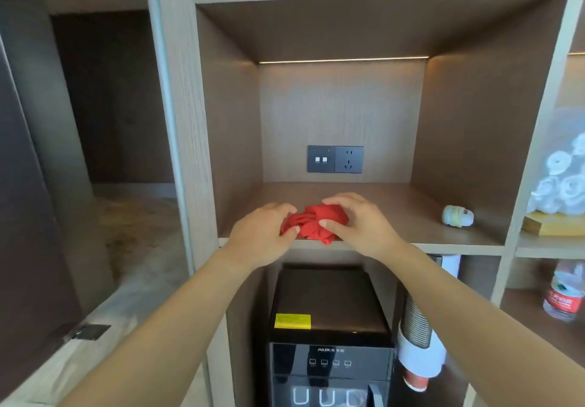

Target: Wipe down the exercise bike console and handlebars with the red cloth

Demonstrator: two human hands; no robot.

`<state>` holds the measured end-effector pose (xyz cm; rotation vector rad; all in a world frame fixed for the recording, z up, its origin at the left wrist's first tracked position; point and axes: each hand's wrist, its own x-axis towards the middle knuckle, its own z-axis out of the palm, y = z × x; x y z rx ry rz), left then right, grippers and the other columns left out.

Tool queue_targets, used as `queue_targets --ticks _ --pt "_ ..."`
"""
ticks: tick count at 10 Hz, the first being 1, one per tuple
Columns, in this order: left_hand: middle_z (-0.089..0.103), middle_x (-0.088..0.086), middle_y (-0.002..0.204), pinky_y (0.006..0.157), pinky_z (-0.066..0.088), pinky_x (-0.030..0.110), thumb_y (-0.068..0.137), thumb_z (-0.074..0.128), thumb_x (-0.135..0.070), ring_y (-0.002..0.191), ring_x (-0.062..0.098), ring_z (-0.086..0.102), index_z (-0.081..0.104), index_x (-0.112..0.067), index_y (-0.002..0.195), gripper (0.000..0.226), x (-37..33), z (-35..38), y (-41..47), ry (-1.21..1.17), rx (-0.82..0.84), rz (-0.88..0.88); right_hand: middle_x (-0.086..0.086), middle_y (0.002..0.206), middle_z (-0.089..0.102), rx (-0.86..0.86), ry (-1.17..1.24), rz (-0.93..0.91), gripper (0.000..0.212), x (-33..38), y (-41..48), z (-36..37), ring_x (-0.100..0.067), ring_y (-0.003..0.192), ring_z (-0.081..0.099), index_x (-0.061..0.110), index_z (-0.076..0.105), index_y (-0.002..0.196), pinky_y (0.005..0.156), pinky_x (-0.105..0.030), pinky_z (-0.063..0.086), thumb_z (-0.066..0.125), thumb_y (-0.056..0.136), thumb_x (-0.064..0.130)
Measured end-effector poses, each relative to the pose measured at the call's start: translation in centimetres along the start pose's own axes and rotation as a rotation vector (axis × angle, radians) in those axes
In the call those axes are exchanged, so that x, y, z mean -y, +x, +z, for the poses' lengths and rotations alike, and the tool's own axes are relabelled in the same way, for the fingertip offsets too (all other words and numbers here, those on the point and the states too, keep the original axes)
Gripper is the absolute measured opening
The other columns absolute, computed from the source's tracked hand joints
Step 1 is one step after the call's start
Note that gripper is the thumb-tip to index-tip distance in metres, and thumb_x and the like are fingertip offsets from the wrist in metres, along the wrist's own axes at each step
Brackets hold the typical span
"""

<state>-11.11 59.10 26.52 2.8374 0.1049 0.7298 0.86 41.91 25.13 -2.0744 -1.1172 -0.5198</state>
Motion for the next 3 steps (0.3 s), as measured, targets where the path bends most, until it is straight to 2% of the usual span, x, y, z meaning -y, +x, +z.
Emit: queue_targets --ticks 3 --pt "0.056 -0.005 0.126 0.09 0.048 0.034 0.092 0.049 -0.041 0.114 0.017 0.054 0.05 -0.027 0.13 0.04 -1.2 -1.3 -1.8 0.036 -0.058 -0.004 0.007 0.112 0.058 -0.051 0.037 -0.076 0.035 2.0 -1.0 -1.2 -0.003 0.098 0.05 0.025 0.061 0.116 0.079 -0.003 0.03 0.068 0.082 0.033"
